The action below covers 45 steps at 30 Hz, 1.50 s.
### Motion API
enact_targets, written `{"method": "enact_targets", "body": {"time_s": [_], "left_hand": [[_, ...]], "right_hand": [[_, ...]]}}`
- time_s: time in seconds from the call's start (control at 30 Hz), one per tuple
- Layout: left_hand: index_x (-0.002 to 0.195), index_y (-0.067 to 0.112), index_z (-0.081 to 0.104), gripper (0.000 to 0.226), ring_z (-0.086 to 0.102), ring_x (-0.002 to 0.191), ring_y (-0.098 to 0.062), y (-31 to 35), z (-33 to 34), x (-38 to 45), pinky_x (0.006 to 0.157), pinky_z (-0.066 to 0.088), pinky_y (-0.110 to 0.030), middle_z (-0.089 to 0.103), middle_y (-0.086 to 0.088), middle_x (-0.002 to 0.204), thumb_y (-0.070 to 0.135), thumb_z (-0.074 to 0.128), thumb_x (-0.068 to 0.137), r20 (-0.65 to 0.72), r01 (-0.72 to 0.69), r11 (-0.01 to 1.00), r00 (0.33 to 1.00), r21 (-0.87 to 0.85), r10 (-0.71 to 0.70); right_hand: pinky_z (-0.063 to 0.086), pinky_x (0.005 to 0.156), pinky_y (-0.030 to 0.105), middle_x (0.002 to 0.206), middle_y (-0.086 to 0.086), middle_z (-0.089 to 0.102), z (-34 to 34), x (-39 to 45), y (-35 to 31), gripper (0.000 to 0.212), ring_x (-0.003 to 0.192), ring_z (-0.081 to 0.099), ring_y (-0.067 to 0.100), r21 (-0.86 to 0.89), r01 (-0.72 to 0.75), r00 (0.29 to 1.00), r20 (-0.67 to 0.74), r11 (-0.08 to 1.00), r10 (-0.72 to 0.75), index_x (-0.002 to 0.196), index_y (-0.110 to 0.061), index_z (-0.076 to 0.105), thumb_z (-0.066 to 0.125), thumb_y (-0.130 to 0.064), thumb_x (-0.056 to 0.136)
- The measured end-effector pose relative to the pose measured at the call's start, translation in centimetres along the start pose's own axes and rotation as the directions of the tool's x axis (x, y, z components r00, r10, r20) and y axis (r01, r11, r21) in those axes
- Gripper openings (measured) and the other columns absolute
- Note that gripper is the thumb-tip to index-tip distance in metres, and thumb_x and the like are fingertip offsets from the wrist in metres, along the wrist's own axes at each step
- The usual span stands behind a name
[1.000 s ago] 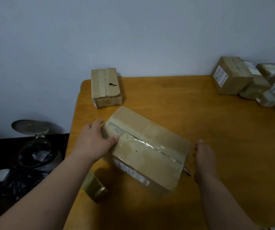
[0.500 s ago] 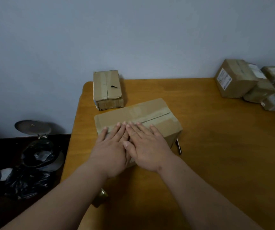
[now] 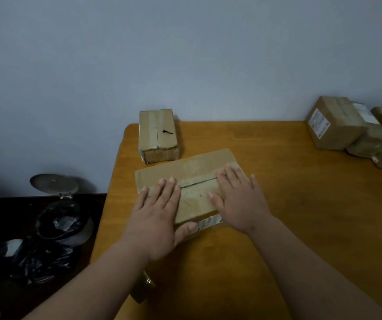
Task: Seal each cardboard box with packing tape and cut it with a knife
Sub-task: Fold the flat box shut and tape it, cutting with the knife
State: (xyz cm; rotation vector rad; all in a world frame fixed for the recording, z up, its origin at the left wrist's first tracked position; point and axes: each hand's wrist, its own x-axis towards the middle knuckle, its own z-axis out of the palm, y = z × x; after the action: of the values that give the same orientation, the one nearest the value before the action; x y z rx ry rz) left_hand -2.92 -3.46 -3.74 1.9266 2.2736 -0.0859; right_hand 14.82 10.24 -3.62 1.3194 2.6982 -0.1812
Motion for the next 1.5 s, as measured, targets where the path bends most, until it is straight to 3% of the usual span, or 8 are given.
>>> {"method": "enact_targets", "body": {"time_s": [0.13, 0.37, 0.73, 1.1, 1.27, 1.33, 1.43, 1.5], "left_hand": [[0.155, 0.028, -0.004, 0.095, -0.014, 0.148, -0.011, -1.2, -0.5, 1.0, 0.121, -0.007, -0.04, -0.013, 0.008, 0.162, 0.082, -0.004, 0.077, -0.006, 0.05, 0.995, 0.999, -0.084, -0.05], [0.152, 0.025, -0.017, 0.094, -0.031, 0.143, -0.019, -2.2, 0.0, 1.4, 0.117, -0.013, -0.045, -0.028, 0.005, 0.158, 0.081, -0.006, 0.078, 0.037, 0.222, 0.963, 0.975, -0.151, -0.219], [0.155, 0.036, 0.002, 0.072, -0.016, 0.148, -0.011, -1.1, -0.8, 2.8, 0.118, -0.012, -0.055, -0.012, 0.014, 0.162, 0.065, -0.003, 0.088, 0.013, 0.104, 0.989, 0.995, -0.103, -0.103], [0.145, 0.041, -0.022, 0.066, -0.026, 0.145, -0.016, -0.1, 0.4, 2.0, 0.112, -0.021, -0.059, -0.025, 0.014, 0.158, 0.062, -0.025, 0.082, -0.032, 0.059, 0.998, 0.998, -0.006, -0.059], [0.148, 0.042, -0.014, 0.069, -0.034, 0.143, -0.02, -2.5, 1.0, 1.8, 0.116, -0.019, -0.047, -0.028, 0.01, 0.158, 0.072, -0.009, 0.086, -0.126, 0.158, 0.974, 0.976, -0.161, -0.179], [0.154, 0.039, -0.007, 0.081, -0.011, 0.15, -0.03, -2.8, 1.6, 1.2, 0.121, -0.001, -0.051, -0.012, 0.002, 0.164, 0.076, 0.019, 0.087, -0.07, 0.315, 0.76, 0.902, -0.569, -0.427], [0.154, 0.037, -0.001, 0.086, 0.045, 0.131, -0.026, -2.1, 1.7, 1.4, 0.111, 0.036, -0.051, 0.036, 0.004, 0.153, 0.05, 0.057, 0.092, 0.296, 0.297, -0.084, 0.797, -0.951, -0.527], [0.151, 0.028, 0.027, 0.07, 0.055, 0.117, -0.024, -2.2, 1.7, 1.8, 0.108, 0.04, -0.049, 0.055, 0.002, 0.137, 0.042, 0.062, 0.091, 0.413, 0.357, -0.208, 0.763, -0.911, -0.498]], "right_hand": [[0.007, 0.119, 0.049, 0.16, 0.002, 0.025, -1.1, 2.1, 0.9, 0.069, 0.148, 0.02, 0.018, 0.0, -0.034, 0.997, -0.064, 0.999, 0.034, 0.152, -0.018, 0.029, 0.012, -0.055, 0.096], [-0.019, 0.112, 0.054, 0.164, 0.002, 0.0, -0.5, 2.8, 1.3, 0.076, 0.151, -0.008, 0.021, -0.068, -0.12, 0.993, -0.024, 0.99, 0.119, 0.155, -0.017, 0.009, 0.002, -0.06, 0.093], [0.002, 0.119, 0.057, 0.163, -0.005, 0.009, -0.8, 2.6, -1.7, 0.058, 0.151, 0.004, 0.019, -0.004, 0.135, 0.987, -0.084, 0.991, -0.135, 0.152, -0.034, 0.025, 0.009, -0.052, 0.1], [-0.001, 0.119, 0.052, 0.163, -0.014, 0.003, -0.3, 1.6, -3.0, 0.063, 0.151, -0.005, 0.015, 0.065, 0.375, 0.927, -0.006, 0.925, -0.376, 0.153, -0.035, 0.016, 0.0, -0.052, 0.095], [-0.006, 0.119, 0.051, 0.163, -0.003, -0.009, -0.5, 2.8, -0.3, 0.063, 0.149, -0.015, 0.019, 0.048, 0.147, 0.989, -0.033, 0.988, -0.146, 0.155, -0.034, 0.007, 0.003, -0.057, 0.096], [-0.008, 0.117, 0.05, 0.162, 0.003, -0.016, 0.0, 3.1, 0.5, 0.068, 0.148, -0.018, 0.022, 0.037, 0.066, 0.998, 0.018, 0.997, -0.066, 0.154, -0.031, -0.004, 0.004, -0.061, 0.094], [0.0, 0.117, 0.048, 0.163, 0.006, -0.015, 0.0, 3.5, 0.9, 0.083, 0.149, -0.014, 0.026, 0.196, -0.021, 0.999, -0.031, 0.98, 0.028, 0.155, -0.023, 0.0, 0.029, -0.067, 0.091], [0.012, 0.117, 0.048, 0.163, 0.009, -0.004, -0.2, 3.7, 1.5, 0.107, 0.15, 0.0, 0.03, 0.469, -0.216, 0.968, -0.012, 0.856, 0.251, 0.155, -0.016, 0.004, 0.056, -0.071, 0.079]]}}
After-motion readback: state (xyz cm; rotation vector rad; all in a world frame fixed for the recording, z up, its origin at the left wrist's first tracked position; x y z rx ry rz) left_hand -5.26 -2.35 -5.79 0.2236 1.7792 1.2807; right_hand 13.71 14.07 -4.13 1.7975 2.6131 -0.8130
